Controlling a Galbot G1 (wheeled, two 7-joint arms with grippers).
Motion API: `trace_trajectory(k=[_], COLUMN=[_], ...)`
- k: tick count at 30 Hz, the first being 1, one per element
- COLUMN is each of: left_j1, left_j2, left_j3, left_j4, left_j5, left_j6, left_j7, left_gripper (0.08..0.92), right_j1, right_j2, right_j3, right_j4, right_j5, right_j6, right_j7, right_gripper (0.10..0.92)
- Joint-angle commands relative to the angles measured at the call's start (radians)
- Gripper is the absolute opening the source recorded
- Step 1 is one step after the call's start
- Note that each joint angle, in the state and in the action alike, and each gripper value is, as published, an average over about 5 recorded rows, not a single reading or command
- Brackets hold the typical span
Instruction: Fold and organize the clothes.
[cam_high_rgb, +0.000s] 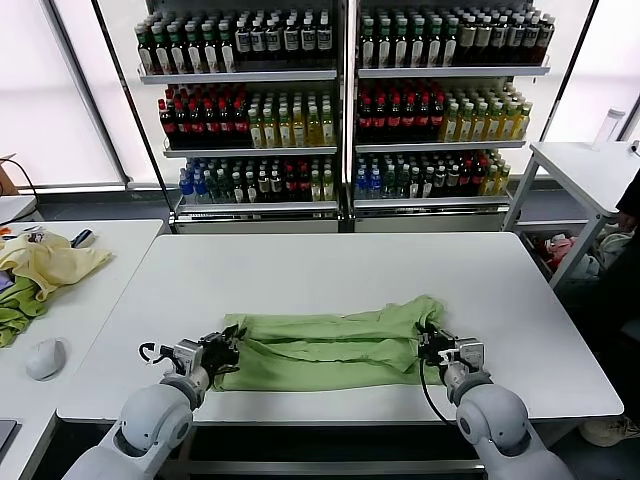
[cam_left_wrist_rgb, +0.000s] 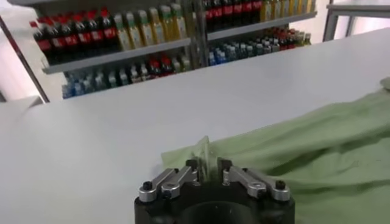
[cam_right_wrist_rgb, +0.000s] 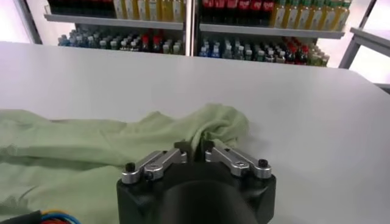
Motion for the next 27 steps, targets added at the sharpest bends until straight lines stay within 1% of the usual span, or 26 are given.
trace_trajectory(k=[1, 4, 8, 12, 15, 16, 18, 27], left_j1=[0.103, 0.098, 0.076, 0.059, 0.066, 0.071, 0.082, 0.097], left_j2=[-0.124, -0.176, -0.233, -0.276, -0.294, -0.296, -0.298, -0.284], left_j3=[-0.049, -0.051, -0.05, -0.048, -0.044, -0.044, -0.045, -0.076], left_j4=[-0.067, -0.027, 0.028, 0.064, 0.07, 0.068, 0.059, 0.057], left_j5=[0.18, 0.181, 0.146, 0.11, 0.104, 0.1, 0.091, 0.002], left_j6=[-0.074, -0.072, -0.067, -0.056, -0.047, -0.045, -0.04, -0.016], left_j7=[-0.168, -0.209, -0.237, -0.247, -0.247, -0.247, -0.245, -0.221], left_gripper=[0.397, 0.484, 0.596, 0.717, 0.776, 0.78, 0.745, 0.504], right_j1=[-0.086, -0.101, -0.111, -0.116, -0.119, -0.119, -0.12, -0.111], right_j2=[-0.002, 0.001, 0.004, 0.002, -0.003, -0.005, -0.008, -0.005], right_j3=[0.036, 0.042, 0.043, 0.046, 0.053, 0.056, 0.061, 0.055], right_j4=[0.086, 0.094, 0.095, 0.098, 0.104, 0.105, 0.108, 0.108], right_j5=[-0.026, -0.031, -0.033, -0.032, -0.029, -0.026, -0.021, -0.006], right_j6=[0.012, 0.018, 0.024, 0.026, 0.025, 0.025, 0.024, 0.02], right_j7=[-0.007, -0.008, -0.007, -0.006, -0.006, -0.006, -0.006, -0.003], right_gripper=[0.431, 0.517, 0.63, 0.748, 0.805, 0.814, 0.82, 0.823])
